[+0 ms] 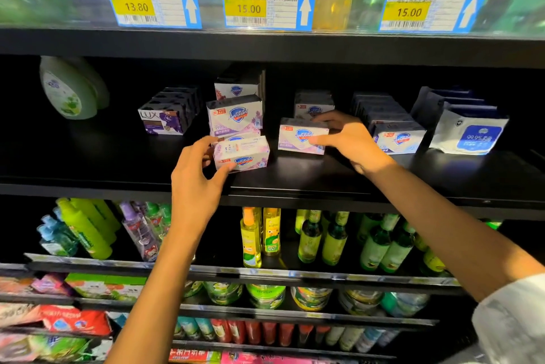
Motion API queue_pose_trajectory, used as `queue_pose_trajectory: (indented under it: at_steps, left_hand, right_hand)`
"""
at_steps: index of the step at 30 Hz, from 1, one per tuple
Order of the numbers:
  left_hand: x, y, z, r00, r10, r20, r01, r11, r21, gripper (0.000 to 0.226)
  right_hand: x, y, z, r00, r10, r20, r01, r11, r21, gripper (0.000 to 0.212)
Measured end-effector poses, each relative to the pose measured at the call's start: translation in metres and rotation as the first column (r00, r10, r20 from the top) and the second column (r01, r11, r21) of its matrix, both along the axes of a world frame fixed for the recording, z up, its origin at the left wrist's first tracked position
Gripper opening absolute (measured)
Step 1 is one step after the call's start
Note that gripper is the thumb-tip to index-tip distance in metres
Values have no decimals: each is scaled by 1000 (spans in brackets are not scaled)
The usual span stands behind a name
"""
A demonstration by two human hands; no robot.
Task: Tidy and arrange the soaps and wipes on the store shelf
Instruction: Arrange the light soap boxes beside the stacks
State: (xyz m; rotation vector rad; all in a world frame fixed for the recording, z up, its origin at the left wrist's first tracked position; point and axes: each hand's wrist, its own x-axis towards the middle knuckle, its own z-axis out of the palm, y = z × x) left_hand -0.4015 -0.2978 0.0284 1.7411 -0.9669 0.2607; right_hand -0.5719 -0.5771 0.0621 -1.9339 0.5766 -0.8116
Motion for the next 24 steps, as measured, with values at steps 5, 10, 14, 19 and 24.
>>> queue_pose_trajectory:
  at_steps: [5, 10, 14, 19, 24]
  left_hand:
    - [-9, 1, 6, 996, -53, -75, 51, 998, -30, 53]
    - [-25, -13, 17, 972, -172, -158, 168, 985, -41, 45]
    - [-40, -31, 32, 924, -288, -250, 291, 956, -27, 42]
    - [-45, -59, 39, 864, -383, -328, 400, 916, -16, 43]
    - [-39, -67, 31, 849, -393, -354, 427, 904, 20, 42]
  right_hand:
    - [-9, -10, 5, 994, -110, 18, 109, 993, 34, 49]
    - [-7, -15, 9, 988, -156, -4, 156, 986, 62, 45]
    - [-3, -18, 6, 987, -158, 1, 158, 987, 39, 46]
    - [6, -28, 6, 970, -226, -93, 210, 964, -161, 44]
    - [20, -50, -2, 938, -312, -152, 266, 928, -260, 45]
